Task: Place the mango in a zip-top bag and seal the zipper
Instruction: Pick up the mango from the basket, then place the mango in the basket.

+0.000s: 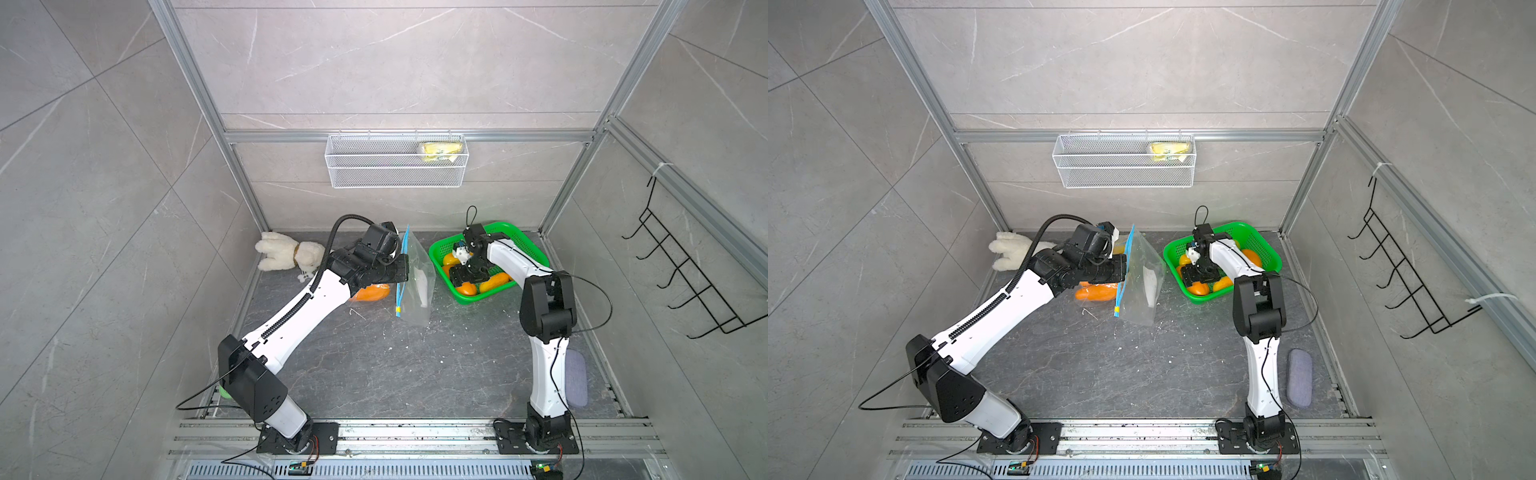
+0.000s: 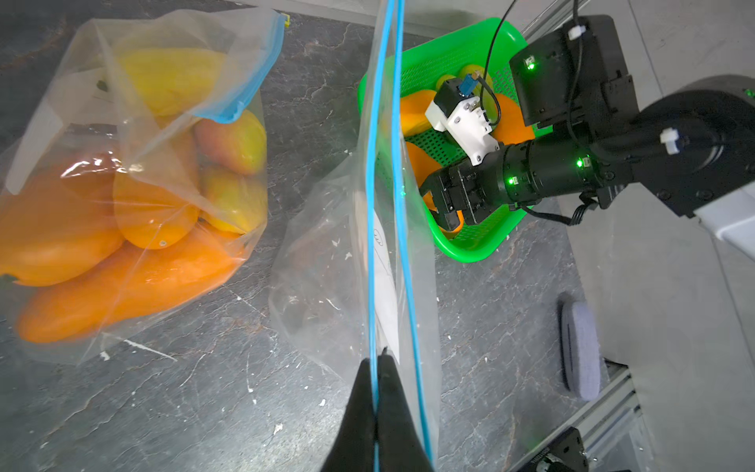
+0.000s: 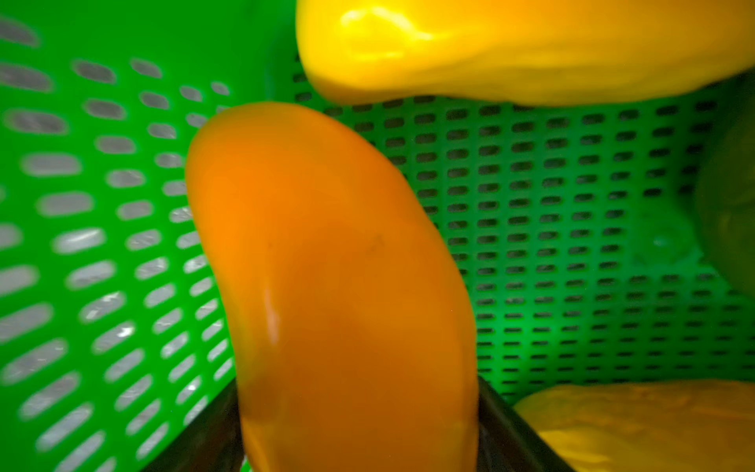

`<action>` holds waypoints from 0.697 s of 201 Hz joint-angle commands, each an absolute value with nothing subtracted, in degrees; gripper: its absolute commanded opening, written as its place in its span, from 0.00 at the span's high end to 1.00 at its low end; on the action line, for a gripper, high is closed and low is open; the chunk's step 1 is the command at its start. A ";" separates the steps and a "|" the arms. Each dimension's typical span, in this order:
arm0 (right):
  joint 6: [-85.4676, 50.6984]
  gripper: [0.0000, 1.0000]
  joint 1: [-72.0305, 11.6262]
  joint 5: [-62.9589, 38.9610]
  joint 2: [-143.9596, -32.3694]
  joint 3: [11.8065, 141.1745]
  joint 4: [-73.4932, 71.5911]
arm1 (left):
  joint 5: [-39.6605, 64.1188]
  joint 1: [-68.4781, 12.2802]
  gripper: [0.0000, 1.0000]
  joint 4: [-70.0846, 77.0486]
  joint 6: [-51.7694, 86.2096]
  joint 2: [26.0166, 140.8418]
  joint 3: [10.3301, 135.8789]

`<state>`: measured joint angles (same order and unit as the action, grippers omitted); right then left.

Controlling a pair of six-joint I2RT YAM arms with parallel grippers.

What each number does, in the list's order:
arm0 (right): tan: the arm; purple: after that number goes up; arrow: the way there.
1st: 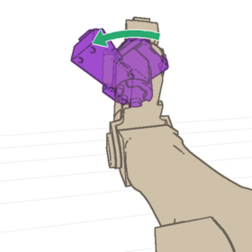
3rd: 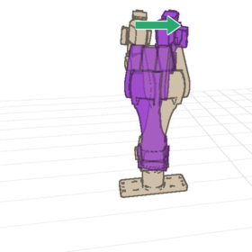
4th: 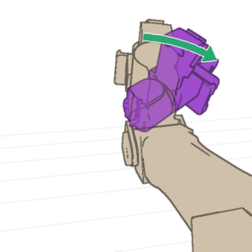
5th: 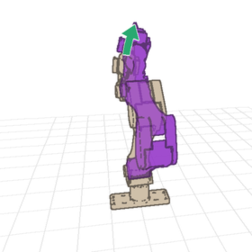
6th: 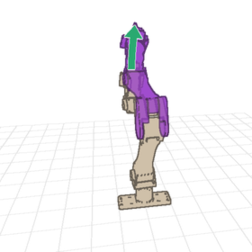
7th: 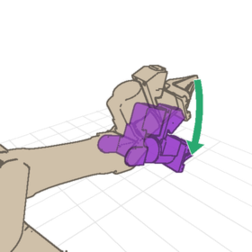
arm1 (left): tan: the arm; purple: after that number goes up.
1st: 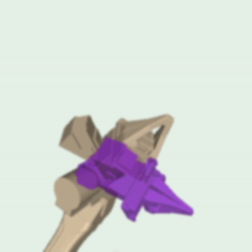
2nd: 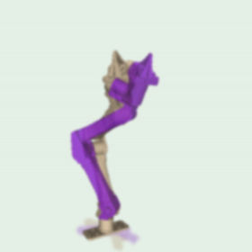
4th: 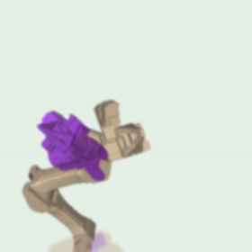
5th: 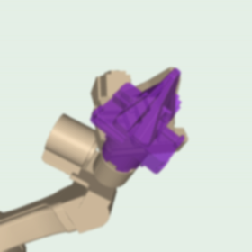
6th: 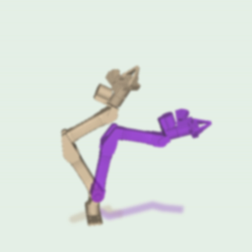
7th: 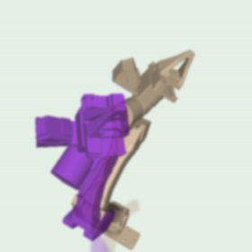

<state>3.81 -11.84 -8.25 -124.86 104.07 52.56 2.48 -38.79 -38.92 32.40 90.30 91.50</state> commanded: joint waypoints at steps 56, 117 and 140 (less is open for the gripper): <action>-8.08 0.96 -9.98 -19.49 -96.90 87.12 24.99 | 8.51 -36.91 1.00 -28.33 38.83 89.65 88.30; -11.18 0.97 -10.00 -14.25 -94.22 81.64 21.27 | 10.94 -36.84 1.00 -20.71 42.72 90.70 85.07; -9.59 0.96 -9.96 -7.87 -100.20 81.20 22.58 | 11.90 -36.89 1.00 -17.60 44.13 91.03 83.23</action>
<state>-10.55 -9.74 -14.92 -93.12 82.78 20.29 9.50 -37.01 -23.75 41.67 90.41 84.51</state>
